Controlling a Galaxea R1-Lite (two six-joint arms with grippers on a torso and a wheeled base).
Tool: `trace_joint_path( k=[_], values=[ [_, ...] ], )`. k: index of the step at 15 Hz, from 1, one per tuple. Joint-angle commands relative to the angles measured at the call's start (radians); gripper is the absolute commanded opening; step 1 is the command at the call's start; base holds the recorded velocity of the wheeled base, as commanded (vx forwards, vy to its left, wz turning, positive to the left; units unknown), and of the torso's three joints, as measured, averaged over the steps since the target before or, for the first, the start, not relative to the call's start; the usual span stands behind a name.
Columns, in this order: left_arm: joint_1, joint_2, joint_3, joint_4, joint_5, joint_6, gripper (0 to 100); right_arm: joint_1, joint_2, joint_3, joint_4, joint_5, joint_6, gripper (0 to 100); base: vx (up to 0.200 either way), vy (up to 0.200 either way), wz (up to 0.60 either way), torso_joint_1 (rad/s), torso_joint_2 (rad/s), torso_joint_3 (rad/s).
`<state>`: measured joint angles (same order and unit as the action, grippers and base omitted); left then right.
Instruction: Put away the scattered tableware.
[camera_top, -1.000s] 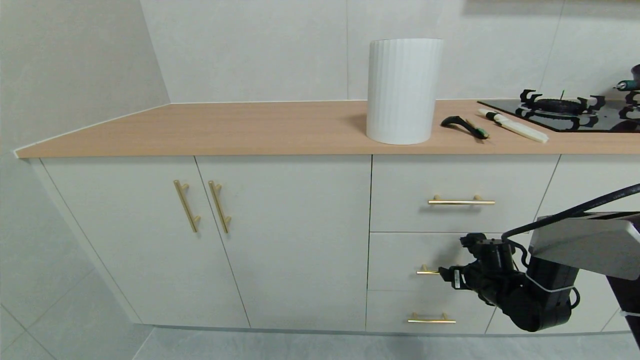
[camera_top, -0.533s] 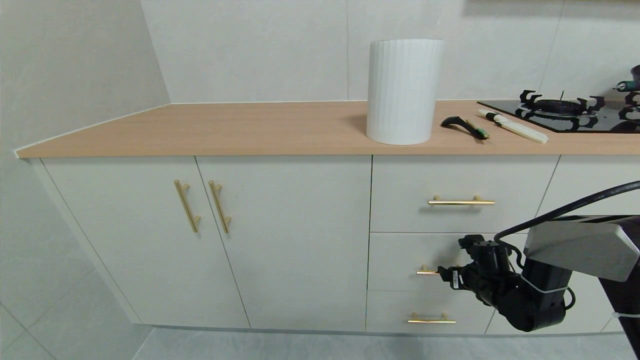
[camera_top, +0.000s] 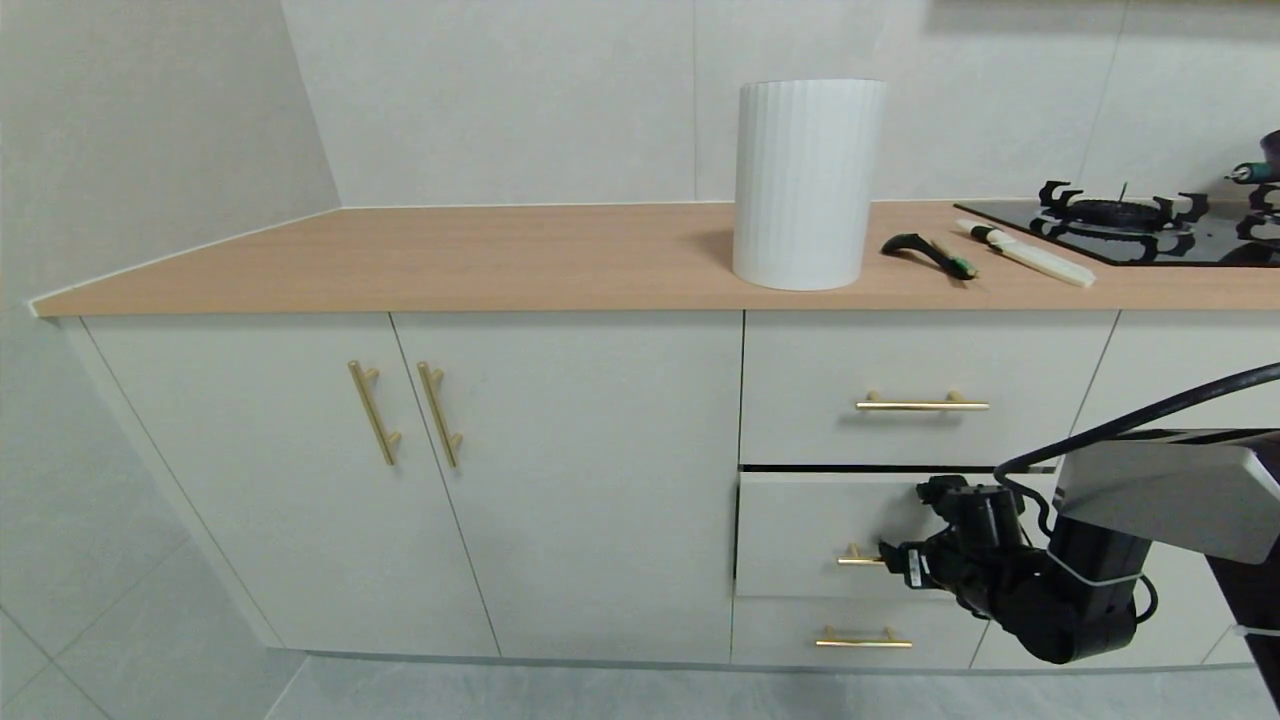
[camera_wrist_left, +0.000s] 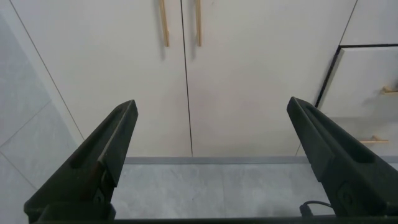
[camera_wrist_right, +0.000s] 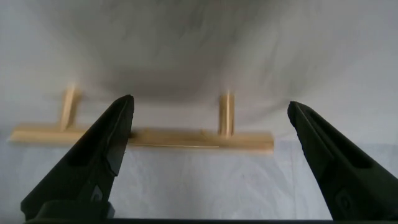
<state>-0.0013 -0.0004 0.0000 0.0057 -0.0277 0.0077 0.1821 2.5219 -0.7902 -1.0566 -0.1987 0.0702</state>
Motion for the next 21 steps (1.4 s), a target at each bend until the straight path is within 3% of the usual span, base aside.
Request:
trace_joint_path(
  k=[1, 3, 7, 9, 13, 16, 19, 21],
  values=[
    [0.000, 0.000, 0.000, 0.000, 0.000, 0.000, 100, 0.000, -0.017, 0.017, 0.001, -0.001, -0.003, 100, 0.000, 0.000, 0.00, 0.000, 0.00, 0.000],
    [0.000, 0.000, 0.000, 0.000, 0.000, 0.000, 100, 0.000, -0.158, 0.088, 0.125, 0.010, -0.003, 100, 0.000, 0.000, 0.00, 0.000, 0.00, 0.000],
    [0.000, 0.000, 0.000, 0.000, 0.000, 0.000, 100, 0.085, -0.696, 0.114, 0.624, 0.070, -0.003, 100, 0.000, 0.000, 0.00, 0.000, 0.00, 0.000],
    [0.000, 0.000, 0.000, 0.000, 0.000, 0.000, 100, 0.126, -0.847, 0.101, 0.704, 0.067, -0.001, 100, 0.000, 0.000, 0.00, 0.000, 0.00, 0.000],
    [0.000, 0.000, 0.000, 0.000, 0.000, 0.000, 100, 0.155, -0.819, 0.092, 0.661, 0.059, 0.057, 100, 0.000, 0.000, 0.00, 0.000, 0.00, 0.000],
    [0.000, 0.000, 0.000, 0.000, 0.000, 0.000, 100, 0.157, -0.641, 0.098, 0.527, 0.035, 0.071, 100, 0.000, 0.000, 0.00, 0.000, 0.00, 0.000],
    [0.000, 0.000, 0.000, 0.000, 0.000, 0.000, 100, 0.157, -0.440, 0.098, 0.277, -0.050, 0.077, 100, 0.000, 0.000, 0.00, 0.000, 0.00, 0.000],
    [0.000, 0.000, 0.000, 0.000, 0.000, 0.000, 100, 0.157, -0.399, 0.092, 0.237, -0.056, 0.077, 100, 0.000, 0.000, 0.00, 0.000, 0.00, 0.000]
  ],
)
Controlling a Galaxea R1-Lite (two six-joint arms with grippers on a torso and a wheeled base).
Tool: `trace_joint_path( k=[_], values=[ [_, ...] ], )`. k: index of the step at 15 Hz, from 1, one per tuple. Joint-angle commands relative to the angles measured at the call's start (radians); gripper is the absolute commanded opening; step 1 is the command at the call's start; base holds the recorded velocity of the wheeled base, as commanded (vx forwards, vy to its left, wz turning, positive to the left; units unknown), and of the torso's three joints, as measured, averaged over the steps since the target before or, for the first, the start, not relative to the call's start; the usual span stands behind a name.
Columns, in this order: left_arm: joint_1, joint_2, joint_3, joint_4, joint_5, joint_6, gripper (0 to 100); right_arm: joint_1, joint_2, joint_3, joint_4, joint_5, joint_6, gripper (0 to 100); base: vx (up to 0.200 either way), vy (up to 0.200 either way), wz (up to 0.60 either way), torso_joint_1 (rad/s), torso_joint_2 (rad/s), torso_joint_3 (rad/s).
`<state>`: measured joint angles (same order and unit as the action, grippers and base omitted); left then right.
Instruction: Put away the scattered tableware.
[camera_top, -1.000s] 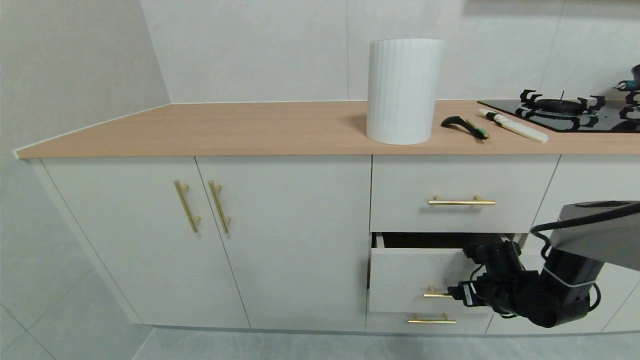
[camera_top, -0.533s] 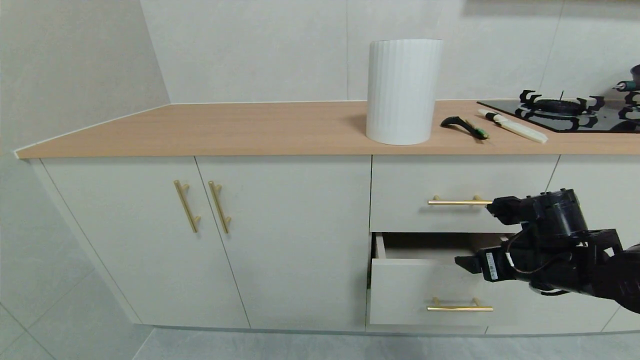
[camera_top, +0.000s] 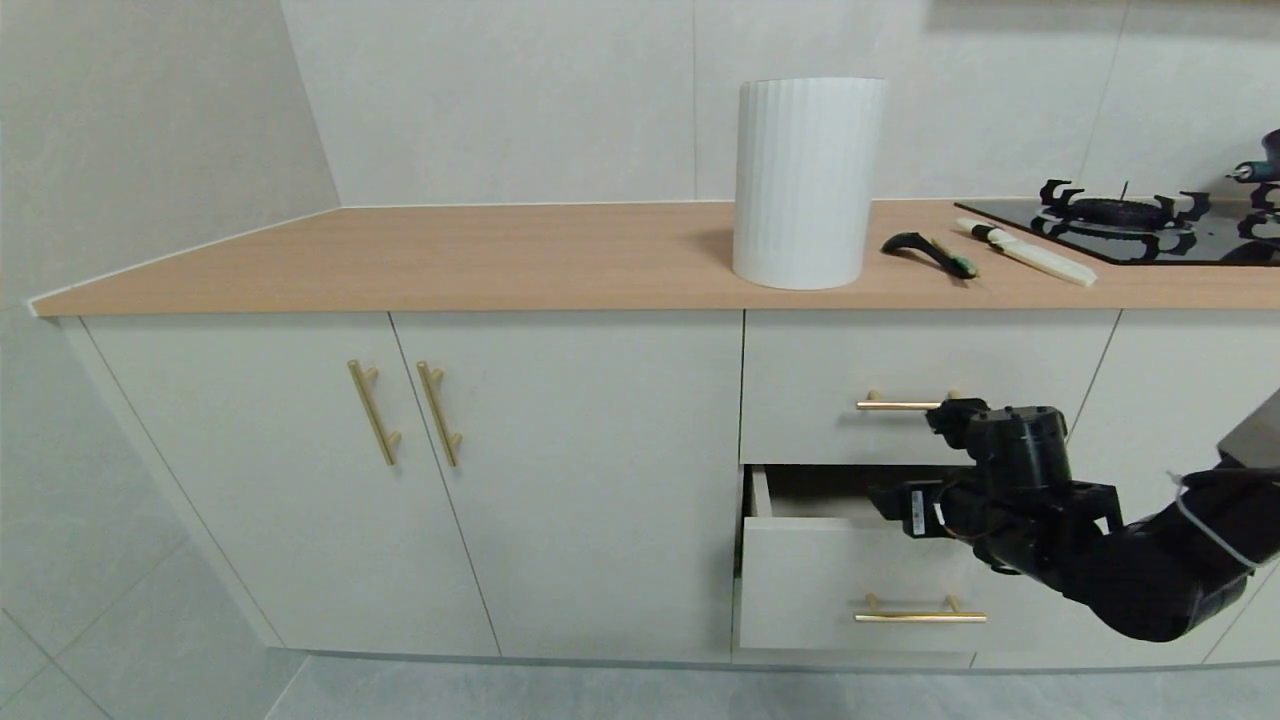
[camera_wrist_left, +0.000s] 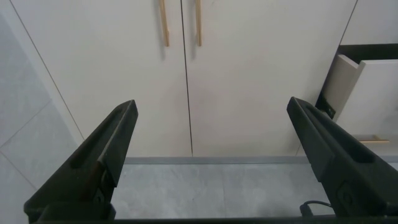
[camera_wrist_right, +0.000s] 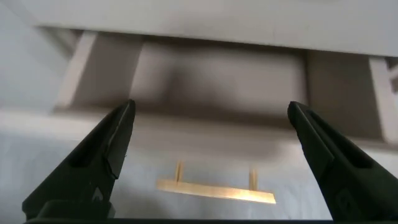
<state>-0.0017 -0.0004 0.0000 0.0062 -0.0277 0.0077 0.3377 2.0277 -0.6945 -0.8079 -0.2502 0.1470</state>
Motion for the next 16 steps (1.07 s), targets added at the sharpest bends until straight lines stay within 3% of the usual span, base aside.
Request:
trace_joint_path(
  k=[1, 8, 16],
  values=[
    [0.000, 0.000, 0.000, 0.000, 0.000, 0.000, 100, 0.001, 0.108, -0.010, -0.013, -0.006, 0.008, 100, 0.000, 0.000, 0.00, 0.000, 0.00, 0.000],
    [0.000, 0.000, 0.000, 0.000, 0.000, 0.000, 100, -0.003, 0.137, -0.042, 0.003, -0.049, 0.048, 100, 0.000, 0.000, 0.00, 0.000, 0.00, 0.000],
    [0.000, 0.000, 0.000, 0.000, 0.000, 0.000, 100, -0.003, 0.000, -0.043, 0.240, -0.029, 0.043, 100, 0.000, 0.000, 0.00, 0.000, 0.00, 0.000]
  ],
)
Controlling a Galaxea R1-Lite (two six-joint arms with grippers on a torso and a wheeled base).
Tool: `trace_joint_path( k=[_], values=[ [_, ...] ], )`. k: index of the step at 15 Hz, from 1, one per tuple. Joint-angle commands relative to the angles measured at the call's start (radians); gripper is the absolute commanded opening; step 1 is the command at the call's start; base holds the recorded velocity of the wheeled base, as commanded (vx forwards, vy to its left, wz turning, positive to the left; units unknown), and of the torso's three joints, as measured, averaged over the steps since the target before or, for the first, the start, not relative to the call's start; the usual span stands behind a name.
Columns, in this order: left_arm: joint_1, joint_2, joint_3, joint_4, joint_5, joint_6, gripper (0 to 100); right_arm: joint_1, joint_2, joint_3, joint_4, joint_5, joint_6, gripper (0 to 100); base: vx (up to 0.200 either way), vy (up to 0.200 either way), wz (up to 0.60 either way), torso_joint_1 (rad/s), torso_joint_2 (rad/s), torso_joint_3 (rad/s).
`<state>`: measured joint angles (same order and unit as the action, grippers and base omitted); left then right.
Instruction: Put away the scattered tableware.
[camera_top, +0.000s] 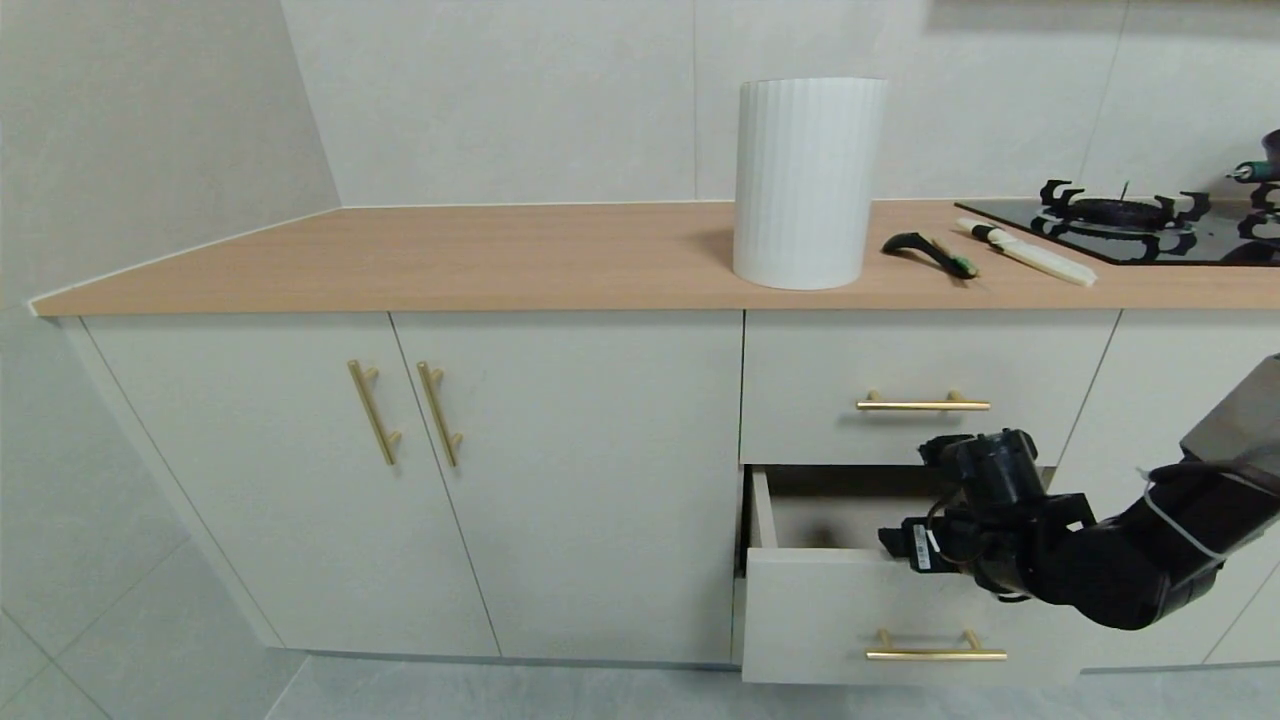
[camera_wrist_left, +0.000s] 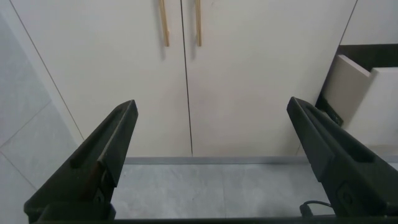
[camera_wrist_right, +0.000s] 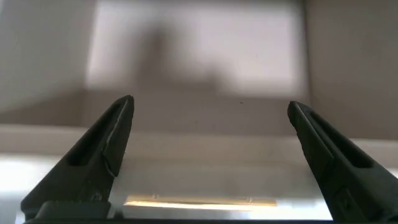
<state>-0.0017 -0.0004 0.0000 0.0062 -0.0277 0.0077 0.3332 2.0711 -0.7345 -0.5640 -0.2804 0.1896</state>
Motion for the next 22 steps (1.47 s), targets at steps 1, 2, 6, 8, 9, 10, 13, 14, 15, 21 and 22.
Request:
trace_joint_path(
  k=[1, 2, 6, 8, 9, 10, 13, 14, 15, 21, 22],
  values=[
    [0.000, 0.000, 0.000, 0.000, 0.000, 0.000, 100, 0.001, -0.069, -0.002, 0.041, 0.010, -0.007, 100, 0.000, 0.000, 0.00, 0.000, 0.00, 0.000],
    [0.000, 0.000, 0.000, 0.000, 0.000, 0.000, 100, 0.001, -0.071, -0.002, 0.044, 0.010, -0.009, 100, 0.000, 0.000, 0.00, 0.000, 0.00, 0.000],
    [0.000, 0.000, 0.000, 0.000, 0.000, 0.000, 100, 0.010, -0.141, 0.003, 0.207, 0.026, -0.071, 100, 0.000, 0.000, 0.00, 0.000, 0.00, 0.000],
    [0.000, 0.000, 0.000, 0.000, 0.000, 0.000, 100, 0.024, -0.187, 0.001, 0.328, 0.037, -0.107, 100, 0.000, 0.000, 0.00, 0.000, 0.00, 0.000],
    [0.000, 0.000, 0.000, 0.000, 0.000, 0.000, 100, 0.026, -0.198, 0.001, 0.368, 0.043, -0.117, 100, 0.000, 0.000, 0.00, 0.000, 0.00, 0.000],
    [0.000, 0.000, 0.000, 0.000, 0.000, 0.000, 100, 0.026, -0.198, 0.001, 0.392, 0.043, -0.130, 100, 0.000, 0.000, 0.00, 0.000, 0.00, 0.000],
    [0.000, 0.000, 0.000, 0.000, 0.000, 0.000, 100, 0.032, -0.204, 0.004, 0.467, 0.043, -0.171, 100, 0.000, 0.000, 0.00, 0.000, 0.00, 0.000],
    [0.000, 0.000, 0.000, 0.000, 0.000, 0.000, 100, 0.033, -0.216, 0.003, 0.493, 0.043, -0.182, 100, 0.000, 0.000, 0.00, 0.000, 0.00, 0.000],
    [0.000, 0.000, 0.000, 0.000, 0.000, 0.000, 100, 0.033, -0.229, 0.004, 0.529, 0.043, -0.202, 100, 0.000, 0.000, 0.00, 0.000, 0.00, 0.000],
    [0.000, 0.000, 0.000, 0.000, 0.000, 0.000, 100, 0.089, -0.322, 0.001, 0.809, 0.043, -0.297, 100, 0.000, 0.000, 0.00, 0.000, 0.00, 0.000],
    [0.000, 0.000, 0.000, 0.000, 0.000, 0.000, 100, 0.096, -0.322, 0.004, 0.831, 0.043, -0.303, 100, 0.000, 0.000, 0.00, 0.000, 0.00, 0.000]
  ],
)
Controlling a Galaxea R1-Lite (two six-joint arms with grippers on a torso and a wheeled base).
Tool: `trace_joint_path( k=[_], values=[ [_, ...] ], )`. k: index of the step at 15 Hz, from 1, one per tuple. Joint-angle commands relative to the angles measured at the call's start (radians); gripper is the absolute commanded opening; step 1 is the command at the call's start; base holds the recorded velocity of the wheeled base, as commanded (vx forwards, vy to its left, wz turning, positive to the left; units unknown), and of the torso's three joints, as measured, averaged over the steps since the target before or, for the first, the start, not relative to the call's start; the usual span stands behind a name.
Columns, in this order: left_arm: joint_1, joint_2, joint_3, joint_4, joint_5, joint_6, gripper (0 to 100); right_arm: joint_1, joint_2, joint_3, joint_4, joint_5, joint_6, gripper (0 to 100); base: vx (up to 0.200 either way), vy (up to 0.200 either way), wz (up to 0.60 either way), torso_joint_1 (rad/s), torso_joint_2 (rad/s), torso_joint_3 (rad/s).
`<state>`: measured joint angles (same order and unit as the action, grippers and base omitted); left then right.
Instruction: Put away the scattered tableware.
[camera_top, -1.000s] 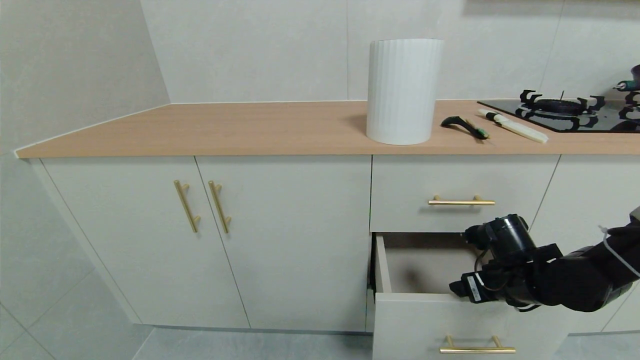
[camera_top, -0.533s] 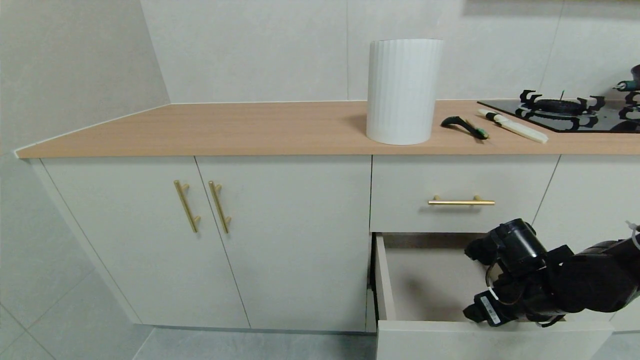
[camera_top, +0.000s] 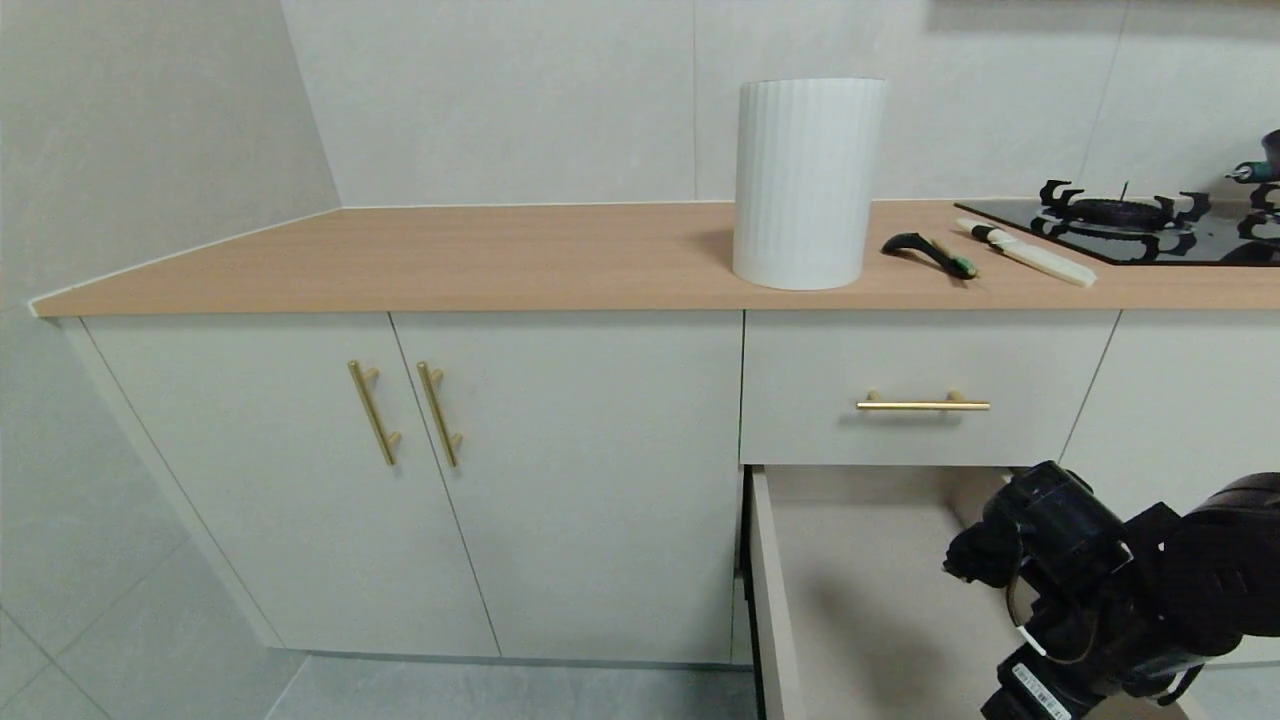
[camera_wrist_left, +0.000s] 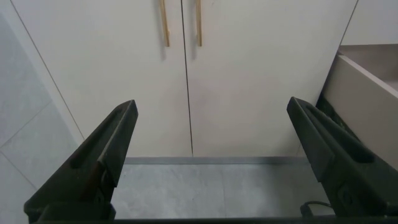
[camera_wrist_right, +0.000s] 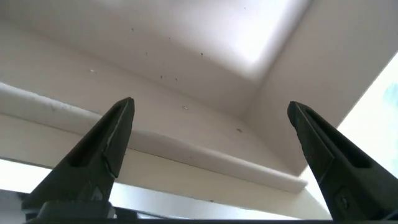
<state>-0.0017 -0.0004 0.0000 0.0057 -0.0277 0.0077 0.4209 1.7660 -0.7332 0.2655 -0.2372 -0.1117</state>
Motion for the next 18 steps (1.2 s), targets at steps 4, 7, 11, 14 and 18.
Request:
trace_joint_path(
  k=[4, 7, 11, 14, 18],
  values=[
    [0.000, 0.000, 0.000, 0.000, 0.000, 0.000, 100, 0.032, -0.013, -0.002, 0.058, -0.001, -0.003, 100, 0.000, 0.000, 0.00, 0.000, 0.00, 0.000],
    [0.000, 0.000, 0.000, 0.000, 0.000, 0.000, 100, 0.027, -0.022, -0.038, 0.046, -0.001, 0.014, 100, 0.000, 0.000, 0.00, 0.000, 0.00, 0.000],
    [0.000, 0.000, 0.000, 0.000, 0.000, 0.000, 100, -0.037, -0.039, -0.141, 0.044, 0.021, 0.153, 100, 0.000, 0.000, 0.00, 0.000, 0.00, 0.000],
    [0.000, 0.000, 0.000, 0.000, 0.000, 0.000, 100, -0.065, -0.051, -0.135, -0.052, 0.024, 0.156, 100, 0.000, 0.000, 0.00, 0.000, 0.00, 0.000],
    [0.000, 0.000, 0.000, 0.000, 0.000, 0.000, 100, -0.073, -0.053, -0.135, -0.071, 0.021, 0.161, 100, 0.000, 0.000, 0.00, 0.026, -0.10, -0.079]
  ],
)
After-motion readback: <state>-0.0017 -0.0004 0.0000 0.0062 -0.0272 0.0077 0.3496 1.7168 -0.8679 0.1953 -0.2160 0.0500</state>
